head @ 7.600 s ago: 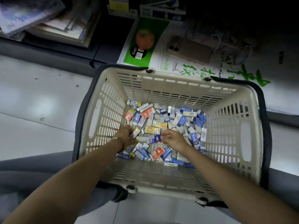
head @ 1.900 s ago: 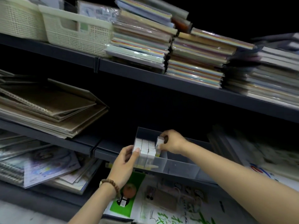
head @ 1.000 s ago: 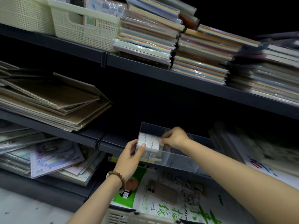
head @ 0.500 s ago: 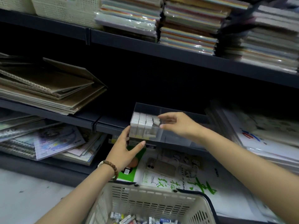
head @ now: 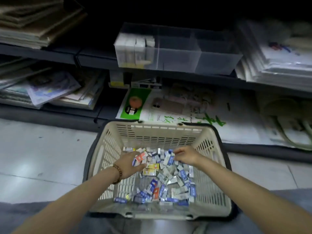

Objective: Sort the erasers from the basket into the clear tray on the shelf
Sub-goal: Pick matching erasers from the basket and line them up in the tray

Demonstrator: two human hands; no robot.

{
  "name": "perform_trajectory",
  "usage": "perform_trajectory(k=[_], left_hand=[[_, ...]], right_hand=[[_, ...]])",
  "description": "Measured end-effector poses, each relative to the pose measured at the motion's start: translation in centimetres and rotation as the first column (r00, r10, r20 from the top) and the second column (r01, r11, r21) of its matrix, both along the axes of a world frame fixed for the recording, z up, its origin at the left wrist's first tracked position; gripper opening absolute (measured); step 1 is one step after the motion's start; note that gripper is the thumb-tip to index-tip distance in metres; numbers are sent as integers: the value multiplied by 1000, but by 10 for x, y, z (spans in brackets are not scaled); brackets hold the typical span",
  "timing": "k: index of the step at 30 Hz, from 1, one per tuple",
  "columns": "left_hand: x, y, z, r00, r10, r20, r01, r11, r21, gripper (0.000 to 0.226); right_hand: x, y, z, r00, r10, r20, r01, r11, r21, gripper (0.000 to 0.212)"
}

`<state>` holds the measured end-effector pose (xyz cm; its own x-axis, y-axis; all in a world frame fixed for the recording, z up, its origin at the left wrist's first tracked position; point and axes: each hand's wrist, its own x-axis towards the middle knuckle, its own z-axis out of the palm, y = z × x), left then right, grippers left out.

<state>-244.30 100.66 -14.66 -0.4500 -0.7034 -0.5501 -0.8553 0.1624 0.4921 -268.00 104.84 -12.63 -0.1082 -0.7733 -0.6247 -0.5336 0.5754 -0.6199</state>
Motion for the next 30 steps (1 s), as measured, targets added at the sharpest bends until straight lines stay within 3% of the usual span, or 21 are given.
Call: perform_trajectory(k=[7, 15, 17, 23, 27, 30], left_hand=[[10, 29, -83, 980, -35, 194, -26, 952, 306, 55], [29, 28, -125, 953, -142, 266, 2, 884, 467, 33], [31, 28, -129, 959, -138, 249, -1, 873, 488, 32], [28, 31, -140, 973, -107, 204, -22, 839, 544, 44], [25, 32, -149, 983, -14, 182, -79, 866, 494, 44], [21, 32, -153, 981, -35, 190, -60, 879, 473, 42]], right_hand=[[5, 43, -99, 985, 170, 22, -169, 940, 298, 37], [37, 45, -132, 949, 244, 200, -291, 923, 252, 35], [47, 40, -134, 921, 330, 207, -376, 892, 251, 32], [79, 47, -152, 711, 697, 93, -681, 649, 339, 49], [85, 44, -154, 690, 722, 41, -691, 642, 331, 45], [85, 39, -155, 670, 742, 17, -701, 625, 343, 42]])
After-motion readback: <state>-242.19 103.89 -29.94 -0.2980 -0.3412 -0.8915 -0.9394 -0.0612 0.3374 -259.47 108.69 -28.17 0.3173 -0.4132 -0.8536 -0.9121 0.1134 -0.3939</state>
